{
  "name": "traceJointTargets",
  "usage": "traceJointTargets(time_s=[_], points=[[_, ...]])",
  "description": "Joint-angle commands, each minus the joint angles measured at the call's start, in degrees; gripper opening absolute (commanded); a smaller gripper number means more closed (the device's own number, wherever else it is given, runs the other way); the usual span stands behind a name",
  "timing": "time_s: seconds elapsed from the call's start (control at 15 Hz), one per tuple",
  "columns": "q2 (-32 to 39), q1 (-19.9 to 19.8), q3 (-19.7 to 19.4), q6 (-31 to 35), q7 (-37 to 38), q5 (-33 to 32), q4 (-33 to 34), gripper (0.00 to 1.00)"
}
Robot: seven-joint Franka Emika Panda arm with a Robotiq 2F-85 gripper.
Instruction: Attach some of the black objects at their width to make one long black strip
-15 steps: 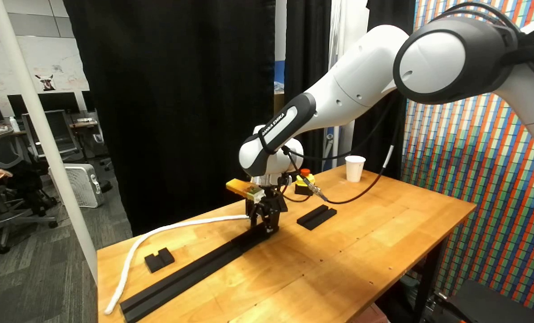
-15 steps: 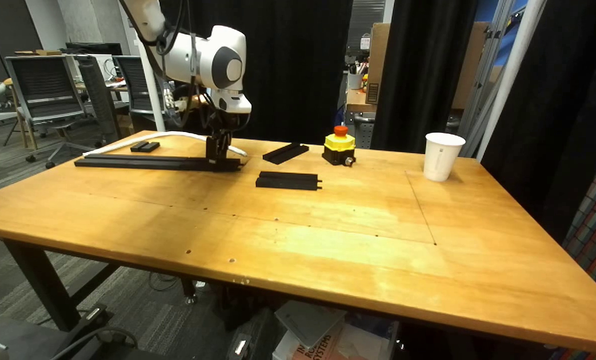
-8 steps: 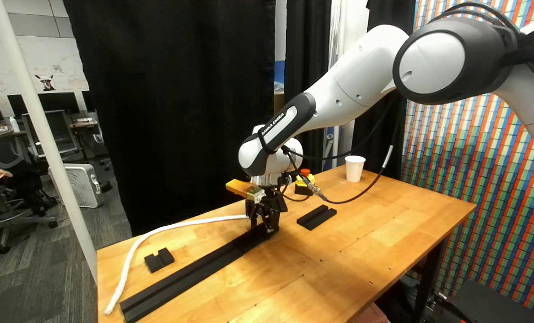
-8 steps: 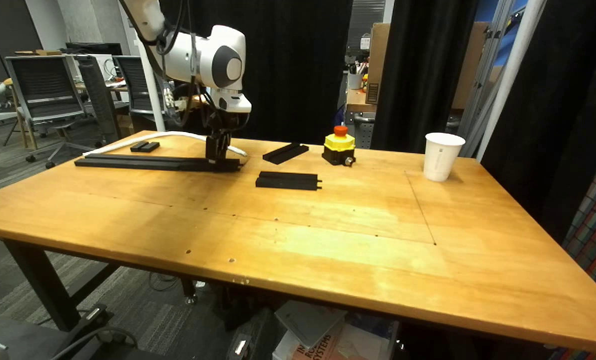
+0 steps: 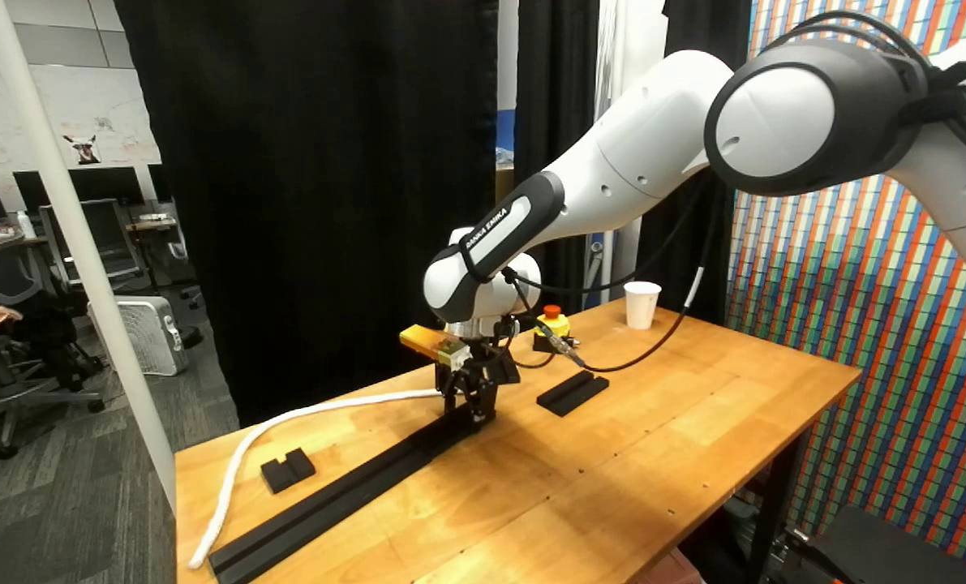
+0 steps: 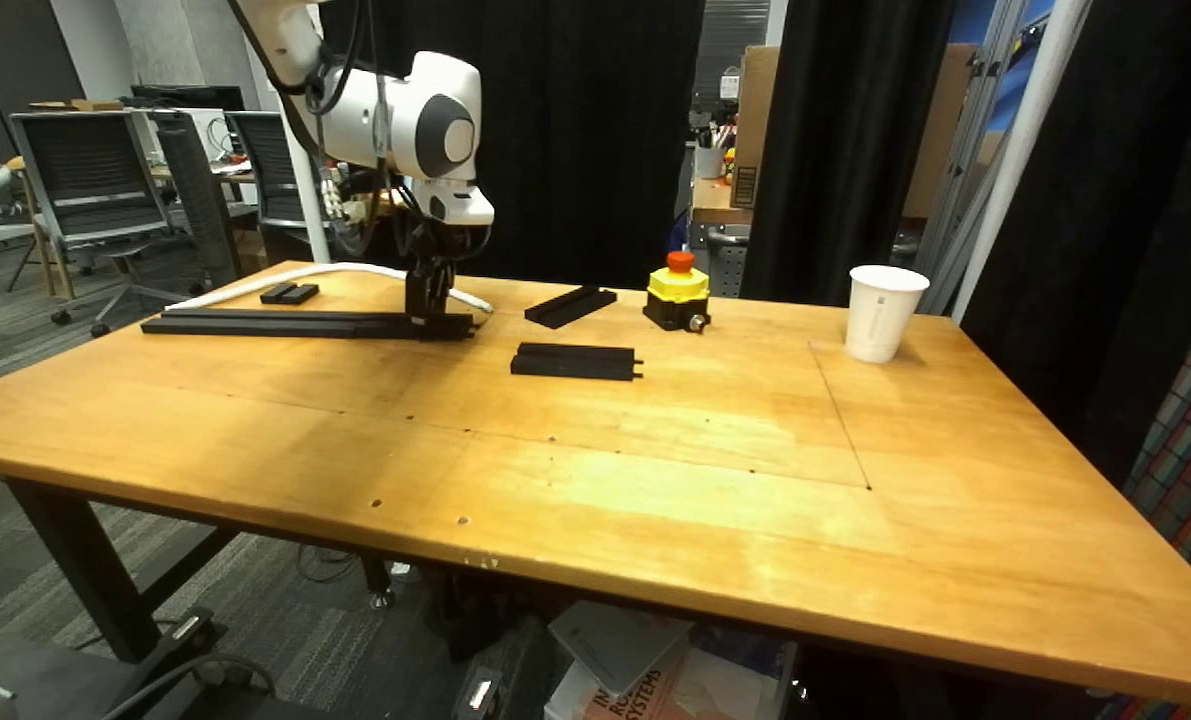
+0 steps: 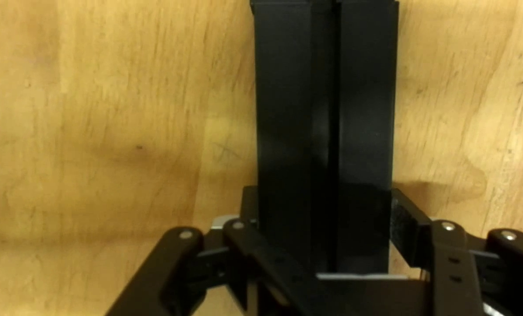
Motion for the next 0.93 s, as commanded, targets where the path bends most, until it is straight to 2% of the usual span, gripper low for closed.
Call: traceJointTargets(time_s=[0.0,0.47,0.87], points=[[2.09,1.66,-0.11,3.38,2.24,0.28,0.95,0.46],[2.64,2.52,0.46,9.31,3.32,0.99,-0.02,0.46],[2.48,2.93,0.72,7.18,3.74,0.64,0.36,0.46]])
